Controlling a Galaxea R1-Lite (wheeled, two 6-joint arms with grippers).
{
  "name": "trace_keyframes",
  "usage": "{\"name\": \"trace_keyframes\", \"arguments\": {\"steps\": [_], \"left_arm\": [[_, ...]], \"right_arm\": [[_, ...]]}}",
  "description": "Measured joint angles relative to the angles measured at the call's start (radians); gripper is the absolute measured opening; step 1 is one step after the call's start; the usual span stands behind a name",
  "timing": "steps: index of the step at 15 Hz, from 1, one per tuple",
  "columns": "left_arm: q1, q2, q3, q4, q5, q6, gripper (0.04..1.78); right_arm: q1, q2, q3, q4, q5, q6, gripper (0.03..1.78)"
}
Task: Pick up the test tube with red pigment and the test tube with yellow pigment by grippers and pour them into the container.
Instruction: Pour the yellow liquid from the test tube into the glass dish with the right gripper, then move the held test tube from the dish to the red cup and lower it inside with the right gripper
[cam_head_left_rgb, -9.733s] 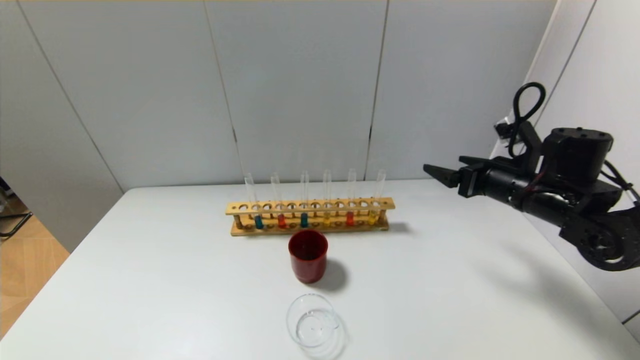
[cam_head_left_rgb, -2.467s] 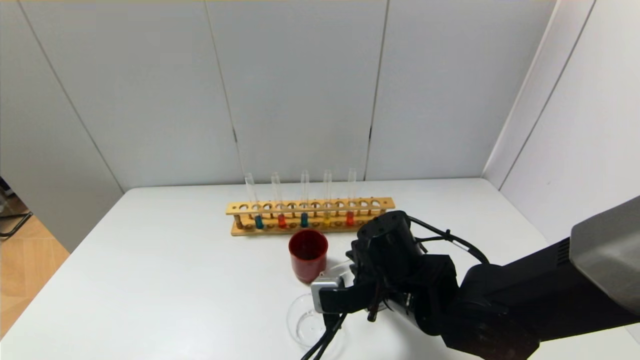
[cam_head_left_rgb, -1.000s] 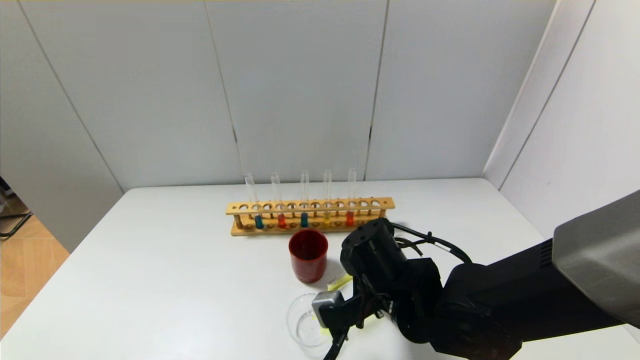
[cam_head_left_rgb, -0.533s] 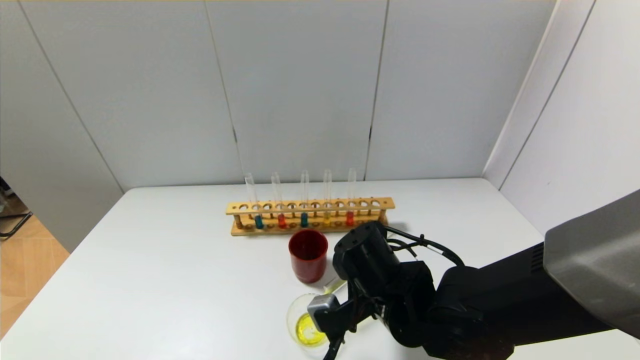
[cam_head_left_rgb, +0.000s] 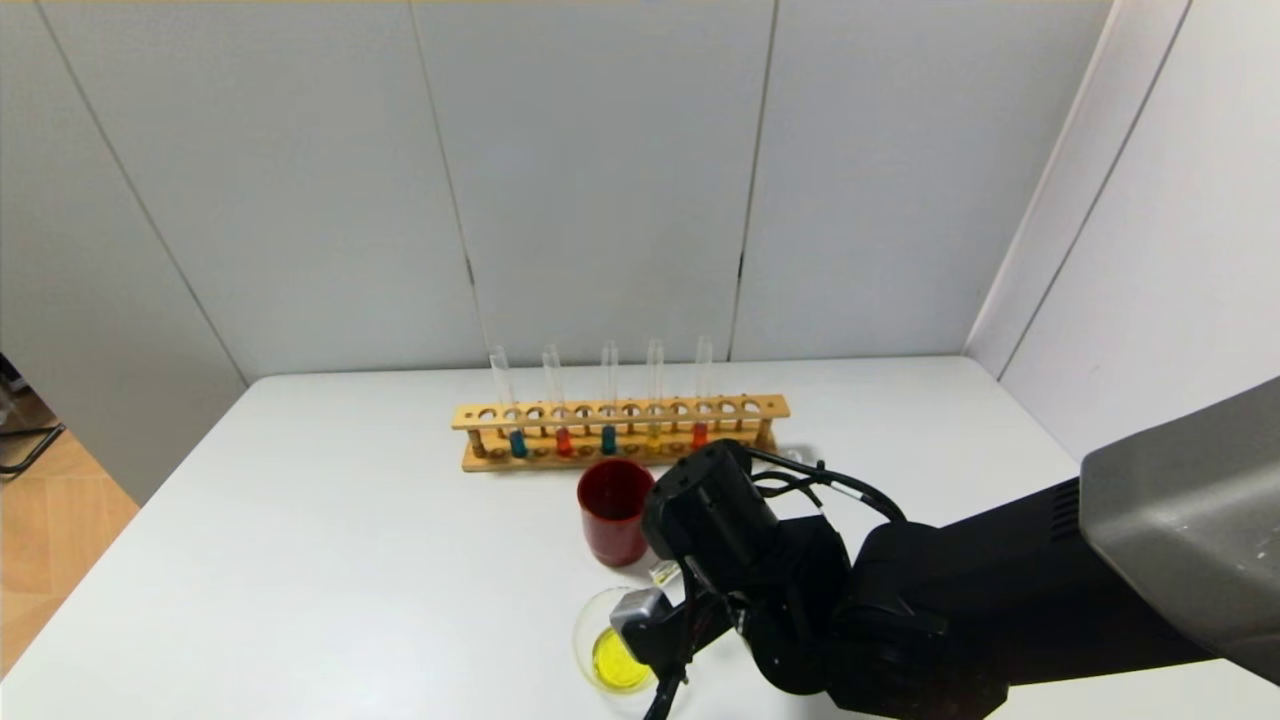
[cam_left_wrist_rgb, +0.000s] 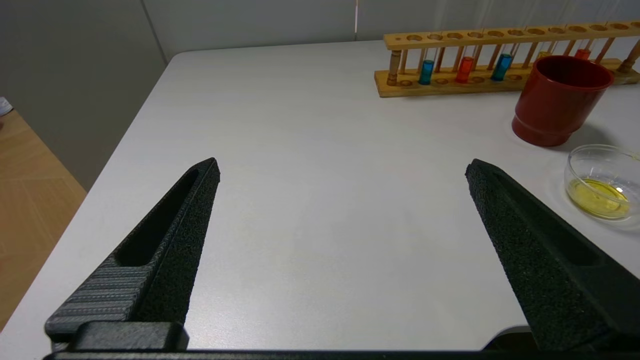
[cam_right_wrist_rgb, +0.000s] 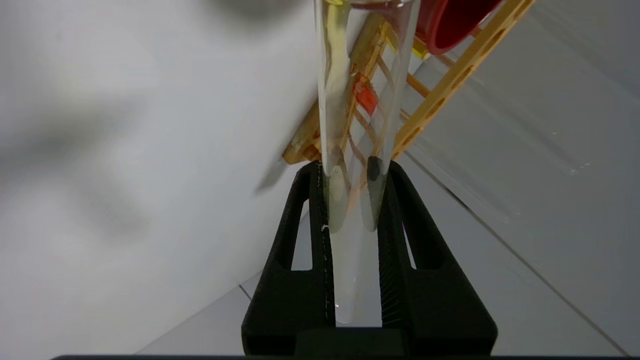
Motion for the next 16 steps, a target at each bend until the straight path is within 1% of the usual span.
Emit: {"name": "trace_keyframes", "arguments": {"steps": [2, 7, 9, 10, 12, 13, 15, 16], "left_arm": [[0.000, 0.000, 0.000, 0.000, 0.000, 0.000, 1.74], [0.000, 0.000, 0.000, 0.000, 0.000, 0.000, 1.74], [0.000, 0.000, 0.000, 0.000, 0.000, 0.000, 1.74], [0.000, 0.000, 0.000, 0.000, 0.000, 0.000, 1.74], [0.000, 0.000, 0.000, 0.000, 0.000, 0.000, 1.74], [0.000, 0.000, 0.000, 0.000, 0.000, 0.000, 1.74], [0.000, 0.000, 0.000, 0.000, 0.000, 0.000, 1.74], [0.000, 0.000, 0.000, 0.000, 0.000, 0.000, 1.74]], "right_arm": [[0.009, 0.003, -0.012, 0.001, -0.013, -0.012, 0.34], [0.014, 0.010, -0.019, -0.005, -0.014, -0.010, 0.34], [0.013, 0.008, -0.024, -0.029, -0.008, 0.022, 0.34], [0.011, 0.004, -0.027, -0.047, 0.001, 0.053, 0.34], [0.010, -0.008, -0.034, -0.085, 0.031, 0.164, 0.34], [0.011, -0.014, -0.039, -0.100, 0.046, 0.240, 0.34], [0.014, -0.026, -0.046, -0.114, 0.083, 0.433, 0.34], [0.016, -0.033, -0.047, -0.118, 0.105, 0.547, 0.34]]}}
